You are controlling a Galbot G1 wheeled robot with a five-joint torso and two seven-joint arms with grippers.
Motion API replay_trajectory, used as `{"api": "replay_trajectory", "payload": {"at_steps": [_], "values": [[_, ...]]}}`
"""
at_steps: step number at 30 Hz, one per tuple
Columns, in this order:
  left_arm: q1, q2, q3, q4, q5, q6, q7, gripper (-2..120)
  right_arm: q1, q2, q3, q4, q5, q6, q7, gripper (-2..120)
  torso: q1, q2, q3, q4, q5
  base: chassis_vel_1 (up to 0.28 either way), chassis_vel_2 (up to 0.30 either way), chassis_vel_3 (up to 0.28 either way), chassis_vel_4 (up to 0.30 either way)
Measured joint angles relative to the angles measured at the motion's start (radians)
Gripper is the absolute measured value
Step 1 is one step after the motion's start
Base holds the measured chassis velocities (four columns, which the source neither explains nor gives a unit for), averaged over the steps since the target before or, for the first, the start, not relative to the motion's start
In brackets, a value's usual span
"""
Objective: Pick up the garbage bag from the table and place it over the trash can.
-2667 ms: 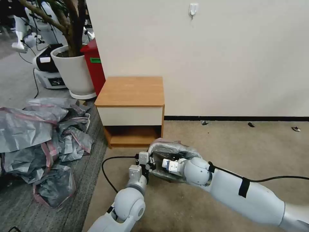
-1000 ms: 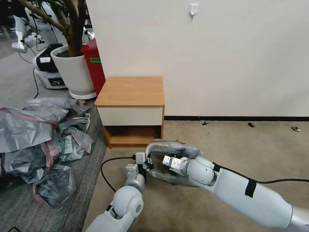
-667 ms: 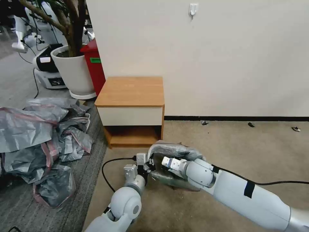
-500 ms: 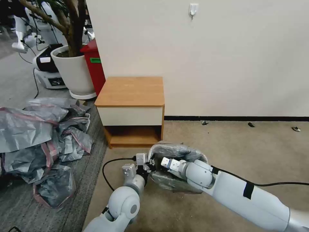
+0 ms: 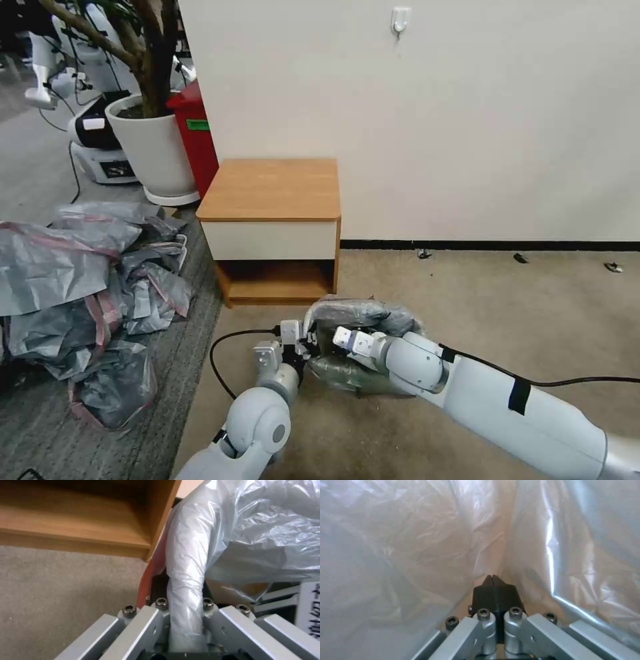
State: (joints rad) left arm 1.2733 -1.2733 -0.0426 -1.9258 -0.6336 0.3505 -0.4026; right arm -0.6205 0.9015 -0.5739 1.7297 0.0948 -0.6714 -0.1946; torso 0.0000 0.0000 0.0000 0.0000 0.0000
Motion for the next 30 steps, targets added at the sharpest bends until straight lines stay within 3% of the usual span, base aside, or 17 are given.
{"api": "replay_trajectory", "payload": {"at_steps": [13,30], "values": [[-0.005,-0.009,0.007,0.005,0.011,0.034,-0.068,2,-0.002,0.001,-0.013,0.000,-0.028,0.037,0.002,0,0.000,0.000,0.000,0.0000,0.0000,0.000,0.000,0.000,0.000],[-0.014,0.004,0.003,0.008,0.027,0.074,-0.105,2,0.023,-0.001,-0.046,0.007,-0.049,0.091,-0.002,0,0.000,0.000,0.000,0.0000,0.0000,0.000,0.000,0.000,0.000]]}}
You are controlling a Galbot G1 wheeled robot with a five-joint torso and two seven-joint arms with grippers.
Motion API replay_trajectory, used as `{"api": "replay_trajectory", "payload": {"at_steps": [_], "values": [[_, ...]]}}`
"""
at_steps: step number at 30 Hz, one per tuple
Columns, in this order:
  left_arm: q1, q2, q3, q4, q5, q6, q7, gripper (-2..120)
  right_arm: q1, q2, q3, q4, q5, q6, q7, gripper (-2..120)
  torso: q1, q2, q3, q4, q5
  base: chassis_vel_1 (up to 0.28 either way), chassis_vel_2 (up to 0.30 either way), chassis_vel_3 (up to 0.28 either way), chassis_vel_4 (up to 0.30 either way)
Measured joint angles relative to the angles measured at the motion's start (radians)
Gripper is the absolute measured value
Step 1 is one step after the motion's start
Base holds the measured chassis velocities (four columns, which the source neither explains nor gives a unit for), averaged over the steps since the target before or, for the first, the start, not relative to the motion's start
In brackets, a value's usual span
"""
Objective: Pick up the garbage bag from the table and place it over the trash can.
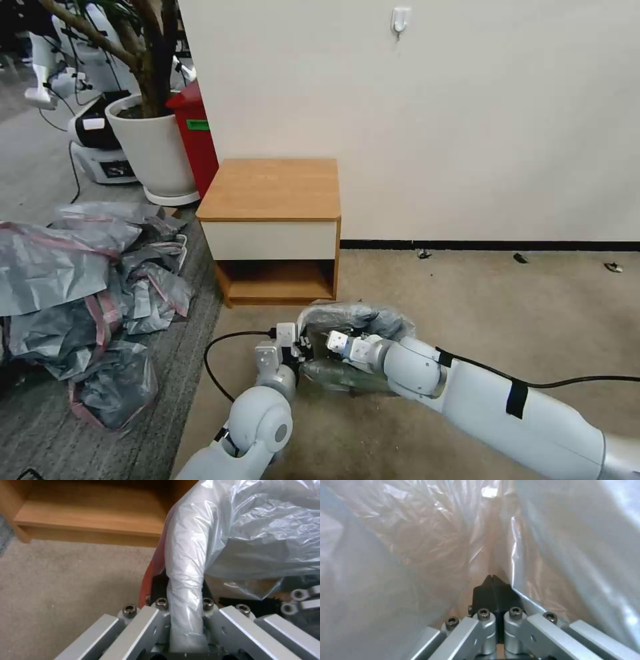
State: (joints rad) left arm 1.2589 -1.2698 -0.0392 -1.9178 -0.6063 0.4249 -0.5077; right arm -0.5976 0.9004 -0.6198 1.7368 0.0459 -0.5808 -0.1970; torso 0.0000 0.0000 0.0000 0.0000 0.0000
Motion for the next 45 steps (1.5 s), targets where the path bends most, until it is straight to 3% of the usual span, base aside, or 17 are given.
{"api": "replay_trajectory", "payload": {"at_steps": [11,19,21,22,23,25,27,28,30,31,32,33,35,40,45], "values": [[-0.016,0.002,-0.002,0.023,0.000,0.001,-0.003,2,0.046,-0.048,-0.009,0.062,0.007,-0.002,-0.007,0,0.000,0.000,0.000,0.0000,0.0000,0.000,0.000,0.000,0.000],[-0.019,-0.003,-0.009,0.030,-0.021,0.001,-0.014,2,0.029,-0.179,0.060,0.198,0.057,-0.002,-0.008,0,0.000,0.000,0.000,0.0003,0.0002,0.000,0.000,0.000,0.000],[-0.017,-0.003,-0.019,0.024,-0.055,0.001,-0.025,2,-0.012,-0.248,0.137,0.268,0.106,0.020,0.011,0,0.000,0.000,0.000,0.0001,0.0002,0.000,0.000,0.000,0.000],[-0.015,-0.003,-0.027,0.019,-0.086,0.002,-0.035,2,-0.067,-0.302,0.226,0.320,0.158,0.049,0.063,0,0.000,0.000,0.000,-0.0003,0.0001,0.000,0.000,0.000,0.000],[-0.015,-0.003,-0.027,0.019,-0.086,0.002,-0.035,2,-0.067,-0.302,0.226,0.320,0.158,0.049,0.063,0,0.000,0.000,0.000,-0.0003,0.0001,0.000,0.000,0.000,0.000],[-0.012,-0.004,-0.041,0.001,-0.128,0.006,-0.052,2,-0.155,-0.353,0.361,0.371,0.223,0.094,0.132,0,0.000,0.000,0.000,-0.0003,-0.0001,0.000,0.000,0.000,0.000],[-0.008,0.004,-0.055,-0.031,-0.179,0.027,-0.074,2,-0.287,-0.367,0.561,0.413,0.254,0.151,0.193,0,0.000,0.000,0.000,0.0000,0.0000,0.000,0.000,0.000,0.000],[-0.008,0.004,-0.055,-0.031,-0.179,0.027,-0.074,2,-0.287,-0.367,0.561,0.413,0.254,0.151,0.193,0,0.000,0.000,0.000,0.0000,0.0000,0.000,0.000,0.000,0.000],[-0.002,0.016,-0.065,-0.056,-0.221,0.040,-0.102,2,-0.478,-0.327,0.801,0.461,0.262,0.230,0.252,0,0.000,0.000,0.000,-0.0003,0.0005,0.000,0.000,0.000,0.000],[0.000,0.019,-0.067,-0.064,-0.237,0.044,-0.113,2,-0.530,-0.301,0.873,0.474,0.261,0.257,0.264,0,0.000,0.000,0.000,-0.0001,0.0007,0.000,0.000,0.000,0.000],[0.000,0.019,-0.067,-0.064,-0.237,0.044,-0.113,2,-0.530,-0.301,0.873,0.474,0.261,0.257,0.264,0,0.000,0.000,0.000,-0.0001,0.0007,0.000,0.000,0.000,0.000],[0.005,0.022,-0.067,-0.077,-0.272,0.057,-0.133,2,-0.615,-0.243,0.977,0.497,0.256,0.319,0.279,0,0.000,0.000,0.000,0.0002,-0.0003,0.000,0.000,0.000,0.000],[0.009,0.020,-0.067,-0.084,-0.316,0.075,-0.158,2,-0.734,-0.131,1.083,0.513,0.214,0.414,0.297,0,0.000,0.000,0.000,-0.0001,0.0002,0.000,0.000,0.000,0.000],[0.016,0.017,-0.068,-0.086,-0.356,0.099,-0.176,2,-0.894,0.047,1.153,0.511,0.076,0.585,0.326,0,0.000,0.000,0.000,-0.0002,-0.0001,0.000,0.000,0.000,0.000],[0.021,0.017,-0.063,-0.078,-0.361,0.107,-0.186,2,-0.955,0.142,1.156,0.515,0.030,0.625,0.349,15,0.000,0.000,0.000,-0.0001,-0.0002,0.000,0.000,0.000,0.000]]}}
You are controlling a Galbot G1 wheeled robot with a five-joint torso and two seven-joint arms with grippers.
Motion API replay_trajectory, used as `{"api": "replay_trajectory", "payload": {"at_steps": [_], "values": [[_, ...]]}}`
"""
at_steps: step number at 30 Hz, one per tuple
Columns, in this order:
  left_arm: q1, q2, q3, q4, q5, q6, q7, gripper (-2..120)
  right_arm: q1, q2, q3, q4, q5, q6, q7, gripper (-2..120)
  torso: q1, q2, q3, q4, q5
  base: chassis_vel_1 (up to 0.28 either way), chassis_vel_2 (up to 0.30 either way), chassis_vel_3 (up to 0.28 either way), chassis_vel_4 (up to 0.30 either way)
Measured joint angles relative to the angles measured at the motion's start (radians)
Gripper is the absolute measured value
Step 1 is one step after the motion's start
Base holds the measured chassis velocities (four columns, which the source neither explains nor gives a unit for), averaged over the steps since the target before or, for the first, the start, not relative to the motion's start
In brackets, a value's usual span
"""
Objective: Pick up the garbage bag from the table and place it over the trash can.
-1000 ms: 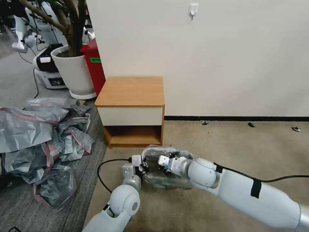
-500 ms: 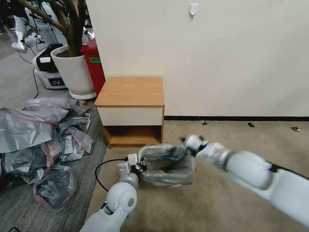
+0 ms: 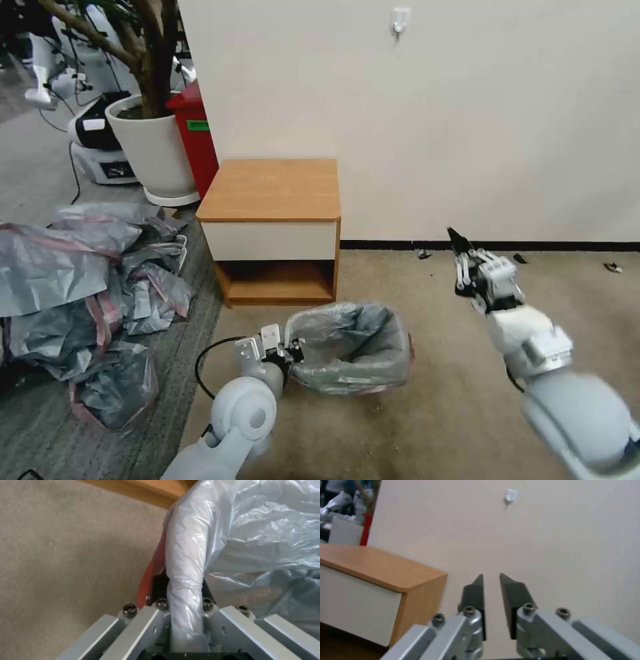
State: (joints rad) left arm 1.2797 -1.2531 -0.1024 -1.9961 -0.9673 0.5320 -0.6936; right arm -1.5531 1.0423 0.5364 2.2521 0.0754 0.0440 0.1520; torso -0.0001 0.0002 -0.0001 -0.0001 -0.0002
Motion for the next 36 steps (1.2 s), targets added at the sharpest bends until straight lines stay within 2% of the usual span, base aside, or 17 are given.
{"api": "replay_trajectory", "payload": {"at_steps": [1,3,4,6,8,9,13,15,17,19,22,23,26,27,31,33,36], "values": [[0.000,0.000,0.000,0.000,0.000,0.000,0.000,2,0.000,0.000,0.000,0.000,0.000,0.000,0.000,15,0.000,0.000,0.000,0.0000,0.0000,0.000,0.000,0.000,0.000],[0.001,0.000,0.007,0.011,-0.005,0.014,-0.015,2,-0.029,0.066,-0.013,0.006,-0.023,0.009,0.007,28,0.000,0.000,0.000,0.0001,0.0001,0.000,0.000,0.000,0.000],[0.001,0.000,0.007,0.011,-0.005,0.014,-0.015,2,-0.029,0.066,-0.013,0.006,-0.023,0.009,0.007,28,0.000,0.000,0.000,0.0001,0.0001,0.000,0.000,0.000,0.000],[0.001,0.004,0.008,0.019,-0.023,0.027,-0.028,2,-0.043,0.108,-0.023,0.006,-0.043,0.018,0.007,38,0.000,0.000,0.000,0.0001,0.0002,0.000,0.000,0.000,0.000],[0.001,0.007,0.005,0.022,-0.039,0.031,-0.037,2,-0.047,0.118,-0.026,0.006,-0.050,0.020,0.007,46,0.000,0.000,0.000,0.0003,0.0003,0.000,0.000,0.000,0.000],[0.001,0.007,0.005,0.022,-0.039,0.031,-0.037,2,-0.047,0.118,-0.026,0.006,-0.050,0.020,0.007,46,0.000,0.000,0.000,0.0003,0.0003,0.000,0.000,0.000,0.000],[-0.002,0.007,0.004,0.026,-0.063,0.035,-0.053,1,-0.052,0.126,-0.025,0.005,-0.054,0.023,0.006,65,0.000,0.000,0.000,0.0004,0.0005,0.000,0.000,0.000,0.000],[-0.003,0.008,0.004,0.026,-0.066,0.035,-0.055,1,-0.054,0.127,-0.025,0.005,-0.054,0.023,0.006,67,0.000,0.000,0.000,0.0004,0.0005,0.000,0.000,0.000,0.000],[-0.007,0.010,0.004,0.027,-0.073,0.035,-0.060,1,-0.059,0.136,-0.027,0.004,-0.055,0.023,0.005,80,0.000,0.000,0.000,0.0003,0.0004,0.000,0.000,0.000,0.000],[-0.009,0.012,0.004,0.027,-0.074,0.034,-0.060,1,-0.061,0.141,-0.029,0.003,-0.055,0.023,0.005,84,0.000,0.000,0.000,0.0002,0.0002,0.000,0.000,0.000,0.000],[-0.017,0.021,0.009,0.027,-0.076,0.022,-0.058,15,-0.064,0.146,-0.030,0.002,-0.056,0.023,0.004,96,0.000,0.000,0.000,0.0000,-0.0001,0.000,0.000,0.000,0.000],[-0.017,0.021,0.009,0.027,-0.076,0.022,-0.058,15,-0.064,0.146,-0.030,0.002,-0.056,0.023,0.004,96,0.000,0.000,0.000,0.0000,-0.0001,0.000,0.000,0.000,0.000],[-0.025,0.027,0.011,0.029,-0.077,0.013,-0.046,29,-0.067,0.146,-0.030,0.000,-0.057,0.022,0.004,97,0.000,0.000,0.000,-0.0001,-0.0002,0.000,0.000,0.000,0.000],[-0.025,0.027,0.011,0.029,-0.077,0.013,-0.046,29,-0.067,0.146,-0.030,0.000,-0.057,0.022,0.004,97,0.000,0.000,0.000,-0.0001,-0.0002,0.000,0.000,0.000,0.000],[-0.037,0.033,0.011,0.030,-0.076,0.001,-0.027,46,-0.072,0.150,-0.031,-0.002,-0.057,0.021,0.003,98,0.000,0.000,0.000,-0.0001,-0.0002,0.000,0.000,0.000,0.000],[-0.037,0.033,0.011,0.030,-0.076,0.001,-0.027,46,-0.072,0.150,-0.031,-0.002,-0.057,0.021,0.003,98,0.000,0.000,0.000,-0.0001,-0.0002,0.000,0.000,0.000,0.000],[-0.057,0.039,0.008,0.029,-0.074,-0.027,0.018,74,-0.072,0.154,-0.032,-0.009,-0.054,0.017,0.003,98,0.000,0.000,0.000,-0.0001,0.0000,0.000,0.000,0.000,0.000]]}}
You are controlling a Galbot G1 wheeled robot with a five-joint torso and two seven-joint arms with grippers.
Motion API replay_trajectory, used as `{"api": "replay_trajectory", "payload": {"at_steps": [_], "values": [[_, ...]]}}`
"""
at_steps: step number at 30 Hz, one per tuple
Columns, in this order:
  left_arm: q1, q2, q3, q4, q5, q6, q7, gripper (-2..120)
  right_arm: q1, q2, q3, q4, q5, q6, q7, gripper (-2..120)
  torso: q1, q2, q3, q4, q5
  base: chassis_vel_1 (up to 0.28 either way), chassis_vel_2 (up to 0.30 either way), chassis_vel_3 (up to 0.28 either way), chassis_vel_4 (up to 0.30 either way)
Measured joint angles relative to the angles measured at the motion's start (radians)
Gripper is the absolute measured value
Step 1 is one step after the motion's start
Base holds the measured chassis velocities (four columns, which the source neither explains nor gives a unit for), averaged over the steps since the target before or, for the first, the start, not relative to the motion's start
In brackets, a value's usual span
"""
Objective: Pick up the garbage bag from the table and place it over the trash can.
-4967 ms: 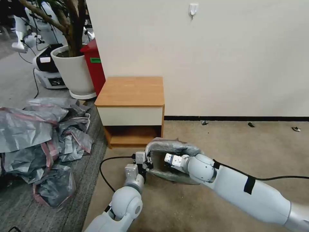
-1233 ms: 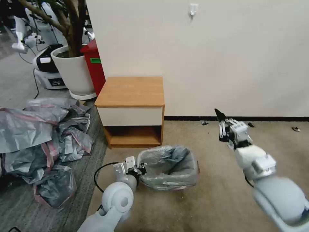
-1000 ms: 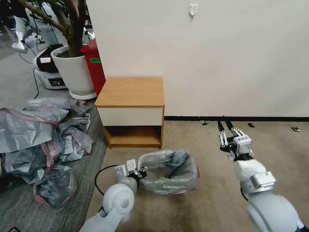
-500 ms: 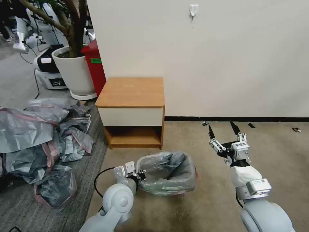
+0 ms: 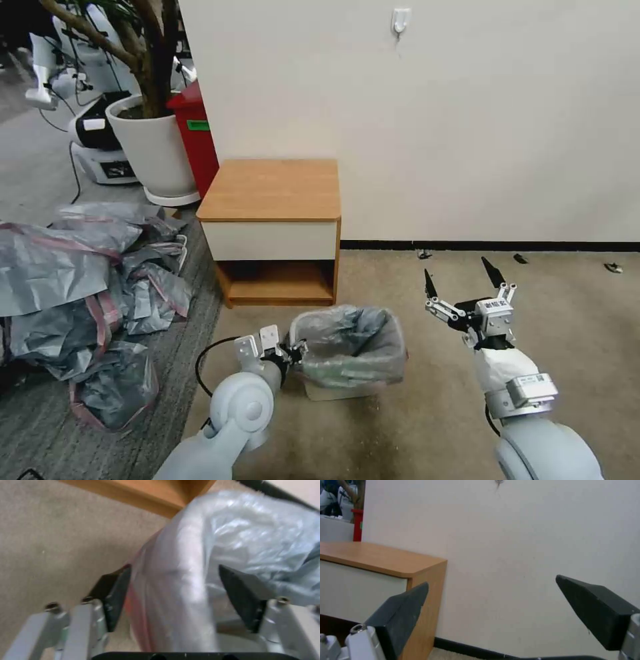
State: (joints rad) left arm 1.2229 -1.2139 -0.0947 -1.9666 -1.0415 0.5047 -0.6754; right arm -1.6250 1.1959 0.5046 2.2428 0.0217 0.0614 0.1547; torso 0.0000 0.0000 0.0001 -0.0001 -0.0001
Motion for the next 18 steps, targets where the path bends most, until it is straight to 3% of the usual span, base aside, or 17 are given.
{"api": "replay_trajectory", "payload": {"at_steps": [2,5,10,13,14,16,18], "values": [[-0.002,0.001,0.000,0.000,0.000,-0.004,0.006,78,0.000,0.000,0.000,-0.002,0.001,0.000,0.000,98,0.000,0.000,0.000,0.0000,0.0000,0.000,0.000,0.000,0.000],[-0.004,0.004,-0.003,0.000,0.004,-0.025,0.031,93,0.001,0.004,0.000,-0.010,0.003,0.000,0.000,98,0.000,0.000,0.000,0.0001,0.0001,0.000,0.000,0.000,0.000],[0.011,0.020,-0.016,-0.026,0.068,-0.059,0.094,97,-0.001,0.008,0.001,-0.011,0.057,-0.003,0.000,99,0.000,0.000,0.000,0.0001,0.0000,0.000,0.000,0.000,0.000],[0.051,0.075,-0.051,-0.106,0.244,-0.119,0.225,97,-0.003,-0.001,0.016,0.006,0.182,-0.018,-0.017,100,0.000,0.000,0.000,0.0001,0.0000,0.000,0.000,0.000,0.000],[0.051,0.075,-0.051,-0.106,0.244,-0.119,0.225,97,-0.003,-0.001,0.016,0.006,0.182,-0.018,-0.017,100,0.000,0.000,0.000,0.0001,0.0000,0.000,0.000,0.000,0.000],[0.096,0.108,-0.115,-0.164,0.340,-0.175,0.302,97,-0.006,-0.005,0.041,0.011,0.237,-0.008,-0.043,100,0.000,0.000,0.000,0.0001,0.0001,0.000,0.000,0.000,0.000],[0.120,0.114,-0.144,-0.183,0.373,-0.199,0.323,97,-0.009,-0.005,0.050,0.011,0.246,0.006,-0.053,100,0.000,0.000,0.000,0.0001,0.0002,0.000,0.000,0.000,0.000]]}}
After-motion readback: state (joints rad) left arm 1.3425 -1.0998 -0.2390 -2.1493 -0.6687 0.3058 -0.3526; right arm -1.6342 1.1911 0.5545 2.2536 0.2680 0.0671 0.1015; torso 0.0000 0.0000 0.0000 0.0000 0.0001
